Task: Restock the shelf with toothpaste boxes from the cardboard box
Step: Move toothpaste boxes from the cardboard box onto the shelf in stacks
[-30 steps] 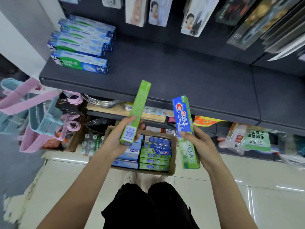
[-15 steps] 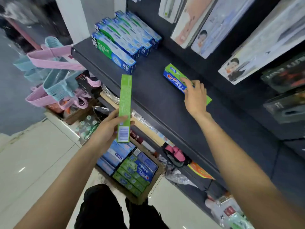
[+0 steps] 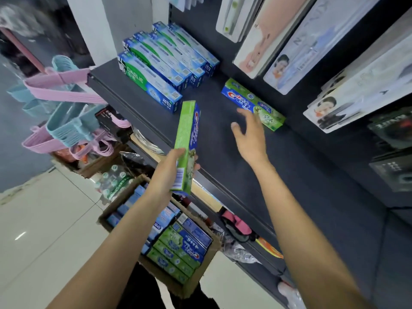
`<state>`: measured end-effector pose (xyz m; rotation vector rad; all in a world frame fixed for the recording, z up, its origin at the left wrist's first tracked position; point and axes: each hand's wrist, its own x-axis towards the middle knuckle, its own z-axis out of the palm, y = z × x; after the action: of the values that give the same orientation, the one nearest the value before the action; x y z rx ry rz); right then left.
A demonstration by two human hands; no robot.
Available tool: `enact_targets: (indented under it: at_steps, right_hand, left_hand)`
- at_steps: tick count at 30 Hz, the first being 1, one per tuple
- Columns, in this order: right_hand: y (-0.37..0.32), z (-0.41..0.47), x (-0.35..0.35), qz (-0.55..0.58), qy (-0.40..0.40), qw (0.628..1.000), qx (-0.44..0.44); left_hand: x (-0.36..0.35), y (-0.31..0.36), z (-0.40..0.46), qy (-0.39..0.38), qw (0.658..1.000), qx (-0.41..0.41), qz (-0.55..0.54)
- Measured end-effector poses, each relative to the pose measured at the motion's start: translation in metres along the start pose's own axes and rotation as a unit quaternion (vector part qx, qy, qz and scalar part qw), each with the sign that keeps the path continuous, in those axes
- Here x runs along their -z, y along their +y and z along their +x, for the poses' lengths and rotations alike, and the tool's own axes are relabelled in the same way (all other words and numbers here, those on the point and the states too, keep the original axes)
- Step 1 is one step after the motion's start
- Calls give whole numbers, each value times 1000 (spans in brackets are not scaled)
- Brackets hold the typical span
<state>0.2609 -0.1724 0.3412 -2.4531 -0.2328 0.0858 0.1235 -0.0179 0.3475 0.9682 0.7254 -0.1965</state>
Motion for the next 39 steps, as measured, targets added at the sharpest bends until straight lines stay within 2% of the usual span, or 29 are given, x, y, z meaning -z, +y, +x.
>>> enact_targets:
  at_steps: [1,3,5,7,10,13,16,19,22,24,25,26,28,30,31,32,33,34,35,36,37,38,39]
  right_hand:
    - [-17,-29,1,106,-55,992,-37]
    - [-47,-78,0,277,-175,936,-125]
    - [-58,-103,-6,380,-225,880,-176]
    - [-61,-109,-5,445,-184,852,-205]
    - [-56,-107,3,533,-118,801,-247]
    - [-49,-109,12,568,-100,773,-265]
    - [-45,-111,18,588,-105,751,-282]
    - [-41,-114,24,624,-127,714,-293]
    - [-35,-117,27,692,-185,650,-254]
    - [-30,-120,27,722,-232,607,-238]
    - [-30,-122,27,724,-245,598,-239]
    - [-30,-123,28,714,-250,605,-248]
    - [-30,-124,31,648,-256,662,-276]
    - [-29,-121,34,519,-266,762,-281]
    - [-26,-118,35,418,-257,832,-259]
    - [-23,-112,35,301,-228,900,-217]
    - [-19,-106,35,193,-182,949,-168]
    - [-15,-96,35,105,-133,978,-123]
    - [-12,-85,35,30,-94,992,-83]
    - [-8,-72,33,-41,-64,996,-49]
    - [-5,-57,30,-101,-36,994,-16]
    - [1,-38,27,-144,-11,989,12]
    - [7,-19,24,-178,10,983,39]
  left_hand:
    - [-1,-1,1,9,1000,-13,23]
    - [-4,-7,0,28,988,-101,114]
    - [-8,-16,-4,10,946,-225,234]
    - [-14,-26,-11,-28,890,-303,339]
    - [-20,-36,-19,-69,828,-383,404]
    - [-22,-35,-31,-118,817,-408,391]
    - [-21,-26,-39,-147,833,-397,356]
    - [-21,-17,-40,-113,891,-343,274]
    - [-23,-2,-29,-74,962,-202,170]
    - [-25,7,-16,-88,984,-104,111]
    - [-26,11,-9,-112,989,-65,77]
    - [-27,14,-4,-140,988,-39,50]
    - [-32,16,6,-178,982,-35,47]
    - [-37,15,14,-164,981,-61,82]
    - [-40,13,19,-142,984,-70,85]
    - [-42,12,25,-117,987,-77,80]
    - [-44,11,31,-93,989,-82,77]
    - [-46,11,37,-68,989,-92,96]
    - [-46,10,43,-35,979,-117,161]
    - [-43,9,50,0,946,-162,281]
    - [-36,6,55,32,881,-213,421]
    - [-28,3,59,53,801,-256,539]
    - [-20,0,62,60,731,-281,618]
